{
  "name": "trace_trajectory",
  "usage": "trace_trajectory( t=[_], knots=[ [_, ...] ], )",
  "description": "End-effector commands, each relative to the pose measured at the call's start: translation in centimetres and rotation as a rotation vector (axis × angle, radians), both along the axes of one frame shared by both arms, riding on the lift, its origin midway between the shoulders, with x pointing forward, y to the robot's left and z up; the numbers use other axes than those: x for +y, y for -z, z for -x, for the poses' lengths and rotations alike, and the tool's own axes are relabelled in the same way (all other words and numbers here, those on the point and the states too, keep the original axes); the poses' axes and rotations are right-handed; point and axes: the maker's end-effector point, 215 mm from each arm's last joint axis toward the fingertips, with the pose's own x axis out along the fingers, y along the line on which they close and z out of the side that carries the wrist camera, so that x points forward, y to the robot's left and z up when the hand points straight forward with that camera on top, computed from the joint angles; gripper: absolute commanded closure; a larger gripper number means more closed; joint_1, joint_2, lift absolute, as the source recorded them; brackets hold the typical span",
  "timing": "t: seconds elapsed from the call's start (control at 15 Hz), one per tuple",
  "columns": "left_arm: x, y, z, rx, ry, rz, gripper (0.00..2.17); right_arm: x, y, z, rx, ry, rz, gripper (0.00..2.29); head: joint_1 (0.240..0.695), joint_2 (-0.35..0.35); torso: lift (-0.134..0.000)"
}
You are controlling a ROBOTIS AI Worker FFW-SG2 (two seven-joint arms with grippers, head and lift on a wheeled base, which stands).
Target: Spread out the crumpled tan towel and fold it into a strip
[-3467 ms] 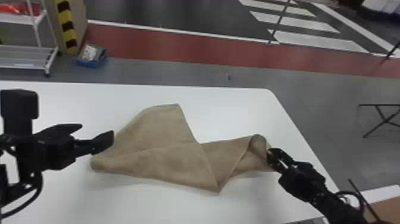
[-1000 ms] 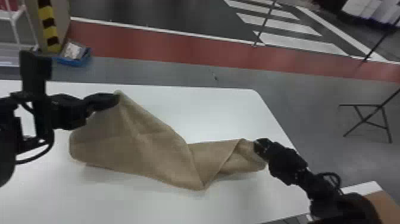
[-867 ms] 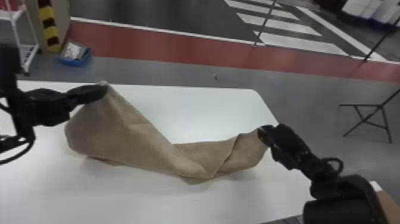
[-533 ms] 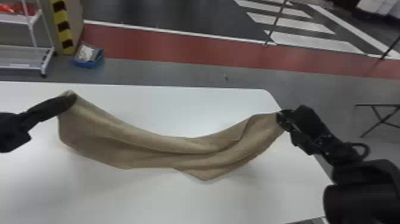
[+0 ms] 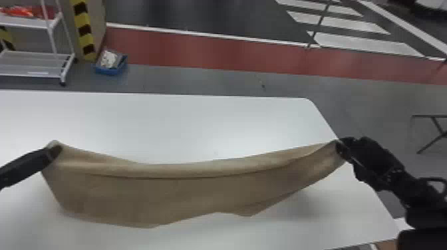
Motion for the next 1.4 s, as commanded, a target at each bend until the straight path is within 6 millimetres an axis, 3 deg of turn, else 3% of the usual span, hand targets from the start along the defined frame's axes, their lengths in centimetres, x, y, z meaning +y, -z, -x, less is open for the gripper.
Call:
trace_trajectory(
  t=[0.0, 0.07, 0.27, 0.4, 0.53, 0.73, 0.93, 1.07, 1.33],
  knots=[
    [1.0, 2.4, 0.4, 0.053, -0.015, -0.078, 0.7, -0.6, 1.2, 1.0, 0.023, -0.007, 0.013, 1.05, 0.695, -0.276, -0.124],
    [1.5, 3.2, 0.1, 0.071, -0.034, -0.101, 0.0, -0.3, 1.8, 1.2, 0.031, -0.013, 0.009, 1.05, 0.695, -0.281, -0.124],
    [3.3, 4.6, -1.1, 0.11, -0.111, -0.167, 0.03, 0.4, 2.7, 1.6, 0.047, -0.029, 0.006, 1.06, 0.695, -0.262, -0.124],
    [3.3, 4.3, -1.8, 0.106, -0.126, -0.18, 0.03, 0.8, 3.1, 1.7, 0.054, -0.037, 0.004, 1.05, 0.695, -0.244, -0.124],
    [1.2, 3.4, -3.4, 0.082, -0.11, -0.196, 0.06, 1.5, 3.6, 1.9, 0.062, -0.042, 0.001, 1.05, 0.695, -0.232, -0.124],
    [-3.7, 2.2, -6.7, 0.054, -0.058, -0.216, 0.16, 2.7, 5.2, 2.7, 0.089, -0.05, -0.007, 1.05, 0.695, -0.245, -0.124],
    [-8.0, 4.1, -10.2, 0.08, 0.015, -0.297, 0.2, 3.2, 6.2, 3.2, 0.109, -0.053, 0.0, 1.05, 0.695, -0.28, -0.124],
    [-9.3, 5.5, -12.5, 0.09, 0.035, -0.368, 0.2, 3.4, 6.5, 3.6, 0.113, -0.053, -0.004, 1.05, 0.695, -0.297, -0.124],
    [-10.6, 7.6, -14.5, 0.07, 0.047, -0.508, 0.2, 3.7, 7.2, 4.1, 0.126, -0.054, -0.006, 1.06, 0.695, -0.314, -0.124]
  ],
)
